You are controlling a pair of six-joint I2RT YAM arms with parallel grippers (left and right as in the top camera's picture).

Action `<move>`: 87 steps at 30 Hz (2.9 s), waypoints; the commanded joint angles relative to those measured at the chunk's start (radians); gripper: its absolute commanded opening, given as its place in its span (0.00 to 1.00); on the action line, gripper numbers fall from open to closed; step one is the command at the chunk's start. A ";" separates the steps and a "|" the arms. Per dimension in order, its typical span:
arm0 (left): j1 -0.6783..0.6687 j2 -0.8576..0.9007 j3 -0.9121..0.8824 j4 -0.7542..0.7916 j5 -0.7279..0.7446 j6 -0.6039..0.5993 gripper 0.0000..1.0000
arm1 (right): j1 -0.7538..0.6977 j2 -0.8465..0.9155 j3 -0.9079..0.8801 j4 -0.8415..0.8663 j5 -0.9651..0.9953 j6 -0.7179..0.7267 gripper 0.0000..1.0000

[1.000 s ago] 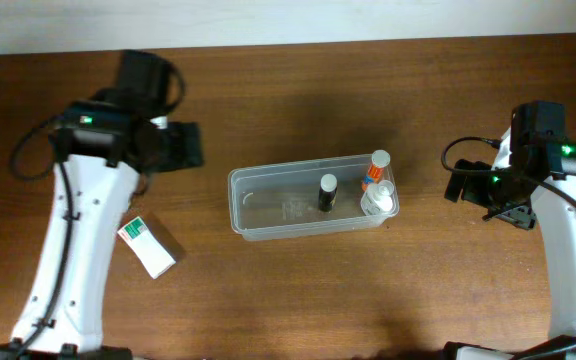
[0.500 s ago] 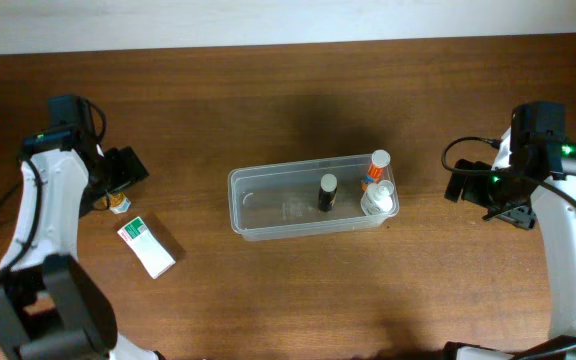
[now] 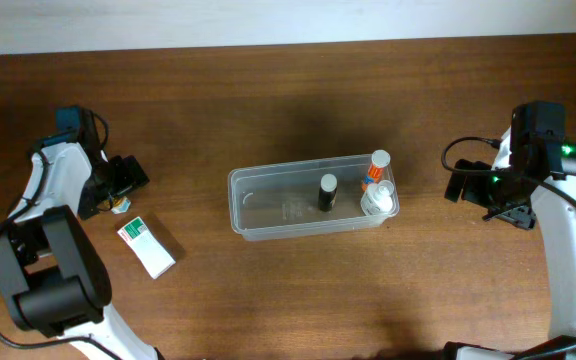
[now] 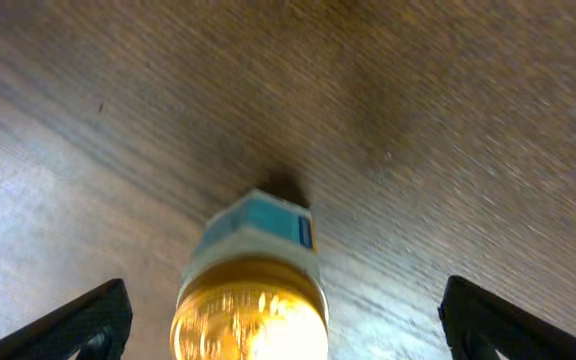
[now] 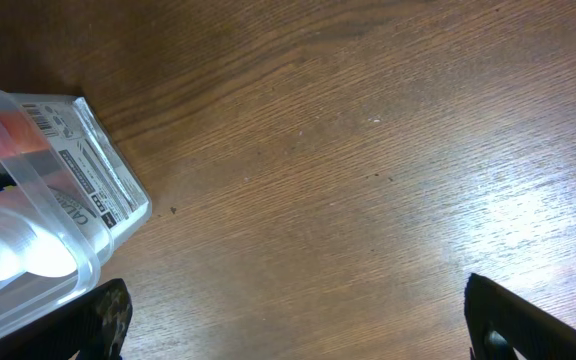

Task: Pack container
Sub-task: 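Grasp the gold-capped jar with the left gripper, then place the gold-capped jar into the container's left side, then grasp the white-green medicine box with the left gripper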

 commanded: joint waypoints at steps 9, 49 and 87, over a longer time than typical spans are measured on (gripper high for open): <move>0.010 0.050 -0.007 0.009 0.012 0.037 0.58 | -0.003 -0.002 -0.004 -0.001 -0.005 -0.010 0.98; -0.835 -0.131 0.137 -0.029 0.127 0.036 0.32 | -0.003 -0.002 -0.004 0.000 -0.005 -0.010 0.98; -0.197 -0.527 0.157 -0.456 -0.037 -0.127 0.99 | -0.003 -0.002 -0.004 0.003 -0.005 -0.010 0.98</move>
